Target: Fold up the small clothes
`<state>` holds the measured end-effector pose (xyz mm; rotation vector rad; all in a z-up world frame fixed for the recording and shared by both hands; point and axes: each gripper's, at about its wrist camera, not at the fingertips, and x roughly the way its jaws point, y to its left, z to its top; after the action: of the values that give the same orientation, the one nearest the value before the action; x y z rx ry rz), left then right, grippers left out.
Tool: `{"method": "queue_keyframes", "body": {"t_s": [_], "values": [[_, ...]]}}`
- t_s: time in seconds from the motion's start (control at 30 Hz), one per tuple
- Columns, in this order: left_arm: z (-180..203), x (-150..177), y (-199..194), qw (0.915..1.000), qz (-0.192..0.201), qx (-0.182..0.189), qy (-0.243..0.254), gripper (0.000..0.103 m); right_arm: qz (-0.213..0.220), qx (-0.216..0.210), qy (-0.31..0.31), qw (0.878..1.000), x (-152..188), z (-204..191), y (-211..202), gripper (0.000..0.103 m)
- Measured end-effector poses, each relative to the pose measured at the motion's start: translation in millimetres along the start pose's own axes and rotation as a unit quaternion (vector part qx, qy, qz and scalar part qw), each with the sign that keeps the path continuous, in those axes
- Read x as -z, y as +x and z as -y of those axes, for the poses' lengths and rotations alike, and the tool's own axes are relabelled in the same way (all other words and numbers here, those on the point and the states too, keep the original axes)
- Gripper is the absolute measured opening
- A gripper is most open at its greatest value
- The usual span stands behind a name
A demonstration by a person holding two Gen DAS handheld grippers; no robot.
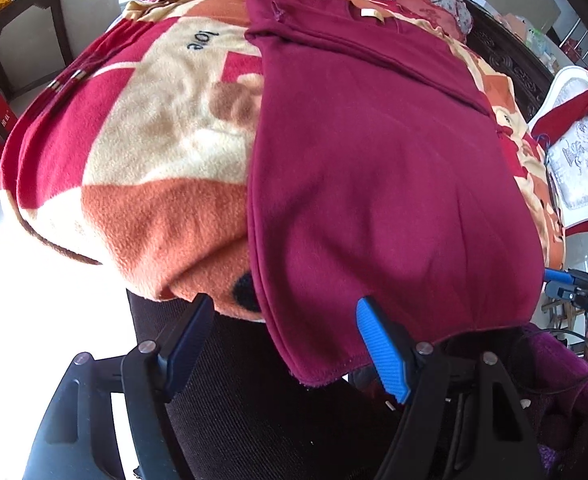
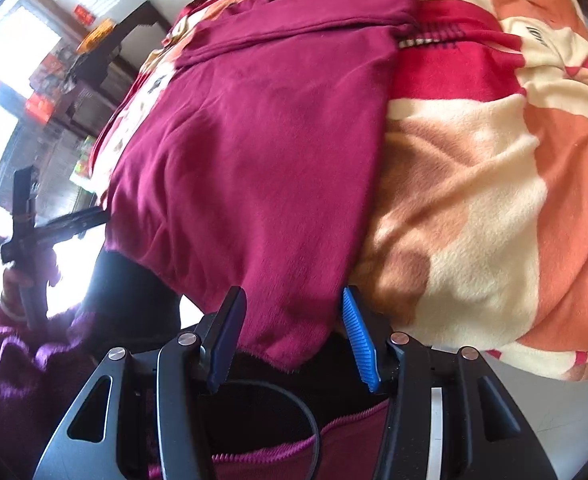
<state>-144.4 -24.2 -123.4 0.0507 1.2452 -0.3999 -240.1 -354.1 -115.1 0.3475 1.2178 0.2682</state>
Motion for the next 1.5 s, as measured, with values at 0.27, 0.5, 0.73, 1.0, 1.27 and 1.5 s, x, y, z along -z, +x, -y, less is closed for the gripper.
{"method": "queue_keyframes", "body": {"t_s": [0.27,0.5,0.73,1.0,1.27,1.5], "values": [[2,3,11,0.9998,-0.017,0.012,-0.005,0.068,-0.023,-0.015,0.0,1.0,0,1,6,0.031],[-5,2,18,0.9991,-0.024,0.023,-0.026,0.067,-0.046,-0.039,0.008,0.998,4,6,16,0.031],[-6,2,18,0.9988,-0.025,0.027,-0.032,0.066,-0.058,-0.07,0.024,0.996,11,6,22,0.031],[-7,4,12,0.9992,-0.029,0.017,-0.023,0.019,-0.027,-0.105,0.015,0.994,6,-5,10,0.0],[-6,-10,-33,0.999,0.019,0.035,-0.018,0.008,0.047,-0.135,-0.018,0.99,-24,-21,-44,0.0],[-1,-25,-48,0.9979,0.044,0.046,-0.013,0.008,0.087,-0.126,0.002,0.988,-43,-5,-60,0.0]]}}
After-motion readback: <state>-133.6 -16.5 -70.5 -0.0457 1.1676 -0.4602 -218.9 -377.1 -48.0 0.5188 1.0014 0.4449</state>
